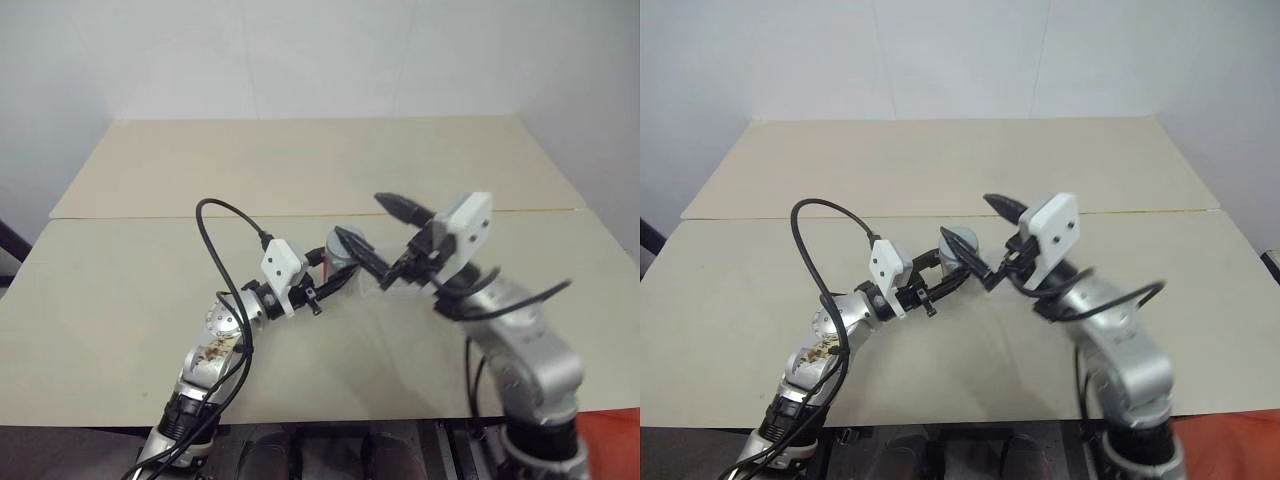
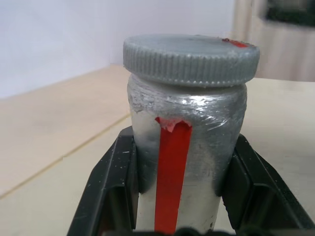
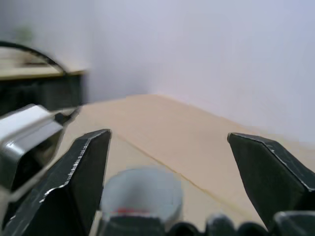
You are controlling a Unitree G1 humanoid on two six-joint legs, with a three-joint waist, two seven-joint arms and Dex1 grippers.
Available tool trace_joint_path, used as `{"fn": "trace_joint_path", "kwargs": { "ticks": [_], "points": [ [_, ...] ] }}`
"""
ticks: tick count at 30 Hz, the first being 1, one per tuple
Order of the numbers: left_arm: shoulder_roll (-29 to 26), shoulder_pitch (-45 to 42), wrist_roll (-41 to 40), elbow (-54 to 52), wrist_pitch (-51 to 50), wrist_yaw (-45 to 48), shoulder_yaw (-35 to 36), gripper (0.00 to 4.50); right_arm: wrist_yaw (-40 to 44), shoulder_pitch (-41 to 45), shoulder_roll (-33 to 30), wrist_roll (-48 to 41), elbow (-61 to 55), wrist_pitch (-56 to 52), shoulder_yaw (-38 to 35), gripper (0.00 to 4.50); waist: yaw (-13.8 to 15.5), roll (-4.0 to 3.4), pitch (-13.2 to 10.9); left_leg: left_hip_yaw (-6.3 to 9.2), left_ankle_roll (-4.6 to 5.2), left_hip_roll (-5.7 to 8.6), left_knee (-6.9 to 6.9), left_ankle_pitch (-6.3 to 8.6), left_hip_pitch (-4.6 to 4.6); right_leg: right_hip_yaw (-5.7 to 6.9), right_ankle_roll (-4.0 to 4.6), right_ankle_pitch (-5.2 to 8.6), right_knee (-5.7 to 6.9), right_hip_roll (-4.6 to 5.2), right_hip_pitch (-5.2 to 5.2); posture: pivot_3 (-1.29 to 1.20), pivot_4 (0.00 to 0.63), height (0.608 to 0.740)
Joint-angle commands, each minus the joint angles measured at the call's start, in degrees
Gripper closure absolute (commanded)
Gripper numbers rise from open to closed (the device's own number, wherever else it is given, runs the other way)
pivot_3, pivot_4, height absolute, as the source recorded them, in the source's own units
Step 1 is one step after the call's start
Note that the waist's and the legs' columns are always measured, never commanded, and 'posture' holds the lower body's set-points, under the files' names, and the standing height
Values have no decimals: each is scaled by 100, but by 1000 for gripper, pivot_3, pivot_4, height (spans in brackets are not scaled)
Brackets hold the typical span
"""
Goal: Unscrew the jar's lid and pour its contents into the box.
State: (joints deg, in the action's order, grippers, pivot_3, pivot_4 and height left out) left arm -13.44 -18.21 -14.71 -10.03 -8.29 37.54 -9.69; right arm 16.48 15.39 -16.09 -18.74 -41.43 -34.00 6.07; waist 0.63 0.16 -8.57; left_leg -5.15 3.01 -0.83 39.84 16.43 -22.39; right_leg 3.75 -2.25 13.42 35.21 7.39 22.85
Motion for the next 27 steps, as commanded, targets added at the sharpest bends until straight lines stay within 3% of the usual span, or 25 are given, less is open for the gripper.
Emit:
{"fn": "trace_joint_path", "kwargs": {
  "ticks": [1,7,25,27],
  "points": [
    [39,-138,22,-48,203,-39,55,2638,-561,-37,175,535,-438,-27,363,53,-4,0,0,0,1,1,1,0,0,1,-2,-1,-1,0,-3,0,150,740],
    [49,-225,94,168,346,-9,34,2638,-585,79,225,855,-260,48,673,53,-12,0,0,2,2,1,-1,-1,3,2,-1,0,-9,-9,-2,0,150,740],
    [57,-142,140,141,409,-120,54,2638,-328,130,389,809,61,59,569,53,-21,0,0,4,5,0,-3,0,1,3,-1,0,-7,-10,-2,0,150,740],
    [47,-145,159,158,428,-114,45,2638,-329,126,396,840,81,81,570,424,-22,0,0,4,5,0,-3,0,1,3,-1,0,-7,-10,-2,0,150,740]
  ]
}}
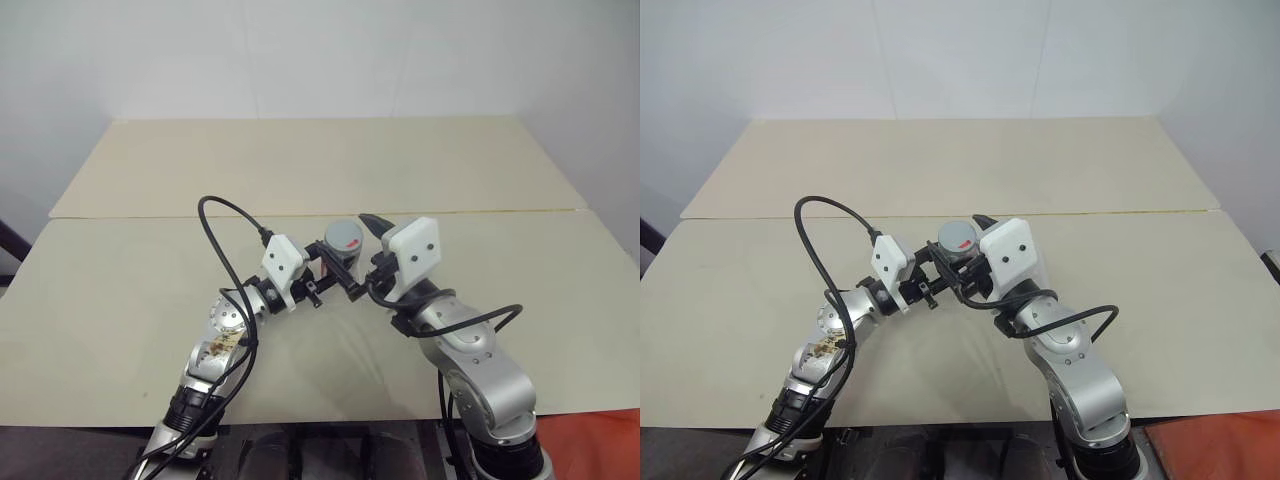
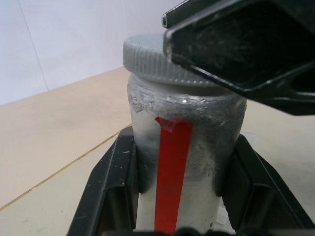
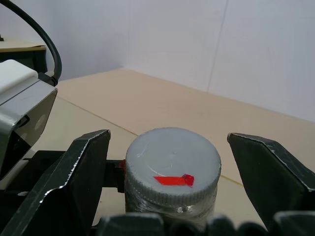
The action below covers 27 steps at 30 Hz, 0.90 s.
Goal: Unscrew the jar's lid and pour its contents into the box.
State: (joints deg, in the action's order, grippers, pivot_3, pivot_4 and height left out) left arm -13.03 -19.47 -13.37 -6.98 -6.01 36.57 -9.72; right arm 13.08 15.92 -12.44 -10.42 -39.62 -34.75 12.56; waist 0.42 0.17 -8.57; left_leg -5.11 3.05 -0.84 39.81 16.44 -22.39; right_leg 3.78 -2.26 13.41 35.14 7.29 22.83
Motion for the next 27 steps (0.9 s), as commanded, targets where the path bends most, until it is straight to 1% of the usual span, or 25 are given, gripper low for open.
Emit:
{"fn": "trace_joint_path", "kwargs": {
  "ticks": [1,3,4,5,11,15,20,21,23,25,27],
  "points": [
    [5,-19,29,-145,204,-16,43,2638,16,71,30,18,-97,160,-82,620,-1,0,0,0,0,0,0,0,0,0,0,0,-1,0,0,0,150,740],
    [9,-17,27,-156,197,-21,34,2638,28,59,15,41,-85,162,-83,1251,-1,0,0,0,0,0,0,0,0,0,0,0,0,0,0,0,150,740],
    [8,-15,29,-159,195,-22,29,2638,29,51,3,69,-76,164,-73,1643,-2,0,0,0,0,0,0,0,0,0,0,0,0,0,0,0,150,740],
    [3,-15,26,-161,193,-17,30,2638,26,49,4,86,-67,163,-62,1756,-2,0,0,0,0,0,0,0,0,0,0,0,0,0,0,0,150,740],
    [-22,-10,8,-167,175,14,33,2638,37,54,-16,144,-26,164,-51,1756,-4,0,0,0,0,0,0,0,0,0,0,0,1,0,0,0,150,740],
    [-52,28,-63,-227,144,101,25,2638,551,65,-293,-187,1,200,-229,1756,-3,0,0,0,0,0,0,0,0,0,0,0,1,0,-1,0,150,740],
    [-71,103,-319,-335,71,352,56,2638,1780,199,-843,-1239,232,140,-680,1756,-6,0,0,1,5,-1,1,3,1,1,0,0,-3,0,-4,0,150,740],
    [-84,121,-336,-368,67,404,37,2638,2183,266,-1004,-1454,376,219,-740,1756,-6,0,0,2,5,-2,0,3,2,1,0,0,-3,-1,-4,0,150,740],
    [-112,144,-341,-425,51,485,-8,2638,2869,467,-1379,-1508,702,508,-717,1756,-6,0,0,1,7,-2,1,4,3,-1,0,0,-4,-1,-5,0,150,740],
    [-144,156,-301,-438,64,530,-49,2638,3529,855,-1596,-1640,1233,714,-691,1756,-21,1,-1,1,15,-2,3,9,7,-1,0,0,-7,-1,-11,0,150,740],
    [-147,155,-300,-433,68,547,-54,2638,4170,1266,-1680,-1838,1828,848,-680,1756,-43,1,-1,0,21,-2,4,12,10,-3,0,0,-10,-1,-12,0,150,740]
  ]
}}
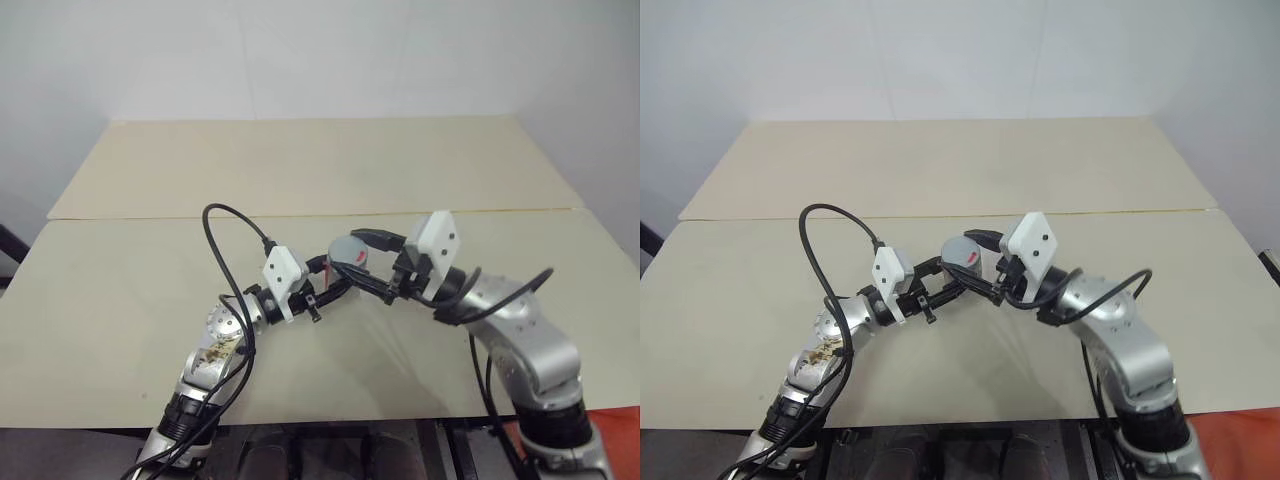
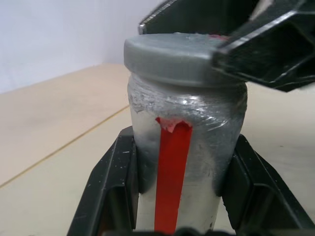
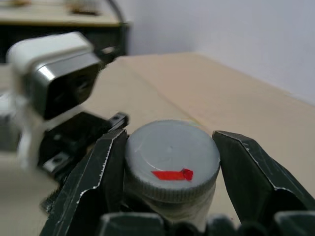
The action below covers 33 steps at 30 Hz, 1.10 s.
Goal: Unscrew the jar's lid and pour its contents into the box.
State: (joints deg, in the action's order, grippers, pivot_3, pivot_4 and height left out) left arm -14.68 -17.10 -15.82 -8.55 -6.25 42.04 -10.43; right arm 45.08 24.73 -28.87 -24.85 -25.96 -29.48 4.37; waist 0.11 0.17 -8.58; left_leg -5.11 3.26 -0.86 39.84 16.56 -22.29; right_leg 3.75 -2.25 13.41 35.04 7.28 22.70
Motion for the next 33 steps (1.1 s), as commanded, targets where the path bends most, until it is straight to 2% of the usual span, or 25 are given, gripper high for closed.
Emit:
{"fn": "trace_joint_path", "kwargs": {
  "ticks": [1,7,10,14,19,24,25,33],
  "points": [
    [21,-88,-70,-279,89,12,19,2638,1369,642,-61,-487,849,384,157,1756,-22,0,0,0,2,-1,0,1,2,0,0,0,0,0,-1,0,150,740],
    [24,-141,-80,-271,107,62,25,2638,3878,2106,-105,-522,3152,909,447,1756,-34,0,0,-3,1,-1,0,1,-2,0,-1,-2,7,0,-2,0,150,740],
    [19,-137,-65,-268,125,53,30,2638,4626,2594,-40,-364,4053,1362,620,1756,-15,0,0,-1,2,-2,-2,1,-3,6,-1,-2,2,0,-4,0,150,740],
    [8,-77,-58,-352,103,30,28,2638,4742,2911,-9,-412,4714,1881,823,1756,-17,0,0,-2,0,-2,-1,0,-6,8,-1,-2,3,2,-2,0,150,740],
    [-1,23,-43,-417,99,-40,11,2638,4742,2898,32,-392,4931,2255,836,1756,-14,0,0,-2,-5,-4,0,-3,-5,9,-1,-2,7,5,-3,0,150,740],
    [15,30,-43,-376,105,-39,25,2638,4675,2818,16,-453,4847,2146,557,177,-6,0,0,-2,-8,-4,1,-5,-5,9,-1,-2,10,6,-2,0,150,740],
    [18,28,-39,-370,106,-36,27,2638,4645,2806,22,-462,4827,2112,499,23,-6,0,0,-2,-8,-4,1,-5,-5,9,-1,-2,10,6,-2,0,150,740],
    [73,-118,23,-150,185,3,0,2638,4526,2258,-487,-903,3866,1612,-170,23,57,0,0,0,-9,-4,0,-5,-6,12,-1,-3,7,8,-3,0,150,740]
  ]
}}
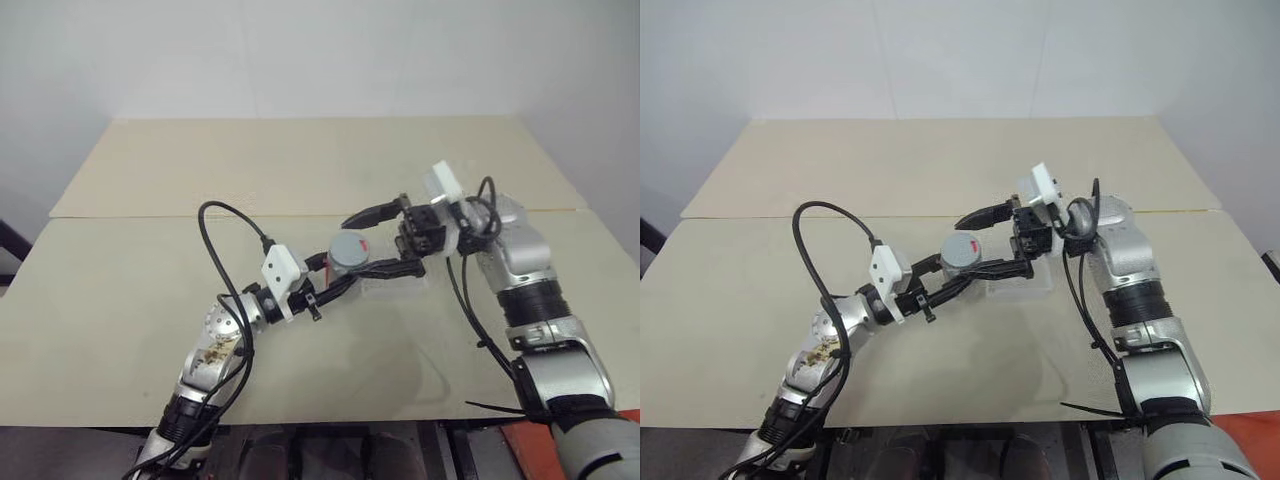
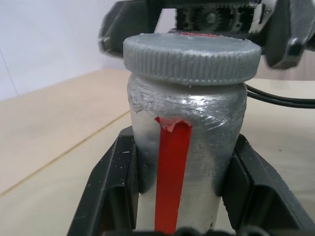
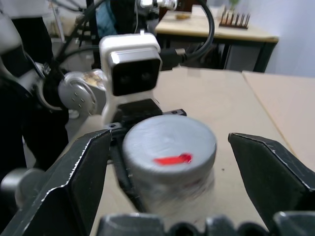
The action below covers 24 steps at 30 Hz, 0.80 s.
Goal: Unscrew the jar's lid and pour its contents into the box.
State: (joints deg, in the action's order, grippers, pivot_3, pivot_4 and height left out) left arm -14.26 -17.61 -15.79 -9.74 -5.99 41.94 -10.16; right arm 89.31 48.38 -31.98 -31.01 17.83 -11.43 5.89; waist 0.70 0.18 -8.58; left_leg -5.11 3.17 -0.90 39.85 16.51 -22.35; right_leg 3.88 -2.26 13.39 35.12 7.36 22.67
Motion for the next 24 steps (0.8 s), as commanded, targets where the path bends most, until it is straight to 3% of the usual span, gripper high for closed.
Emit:
{"fn": "trace_joint_path", "kwargs": {
  "ticks": [1,9,13,18,24],
  "points": [
    [32,-65,15,-30,166,19,-31,2638,-93,-241,-237,-261,-722,-224,-397,23,-3,0,0,0,0,1,-1,0,0,-1,0,0,0,1,0,0,150,740],
    [61,-16,6,-35,186,1,-38,2638,-2826,-1503,34,-499,-3164,-969,-1279,23,-6,0,0,-2,-2,-2,0,-1,1,-3,1,0,7,3,4,0,150,740],
    [69,-42,-15,-97,131,-12,-46,2638,-4128,-2151,233,-98,-4418,-1397,-1028,23,-2,0,0,0,-4,-1,-1,-2,1,-2,1,0,6,2,3,0,150,740],
    [48,-111,14,7,157,20,-39,2638,-4854,-2767,441,-14,-5235,-1715,-596,23,-3,0,0,1,-4,2,-1,-2,2,-3,0,0,1,2,2,0,150,740],
    [26,-206,-24,24,136,73,-27,2638,-5568,-2742,791,400,-5192,-1703,-278,23,-5,0,0,1,-3,4,1,-2,5,-5,0,0,0,0,2,0,150,740]
  ]
}}
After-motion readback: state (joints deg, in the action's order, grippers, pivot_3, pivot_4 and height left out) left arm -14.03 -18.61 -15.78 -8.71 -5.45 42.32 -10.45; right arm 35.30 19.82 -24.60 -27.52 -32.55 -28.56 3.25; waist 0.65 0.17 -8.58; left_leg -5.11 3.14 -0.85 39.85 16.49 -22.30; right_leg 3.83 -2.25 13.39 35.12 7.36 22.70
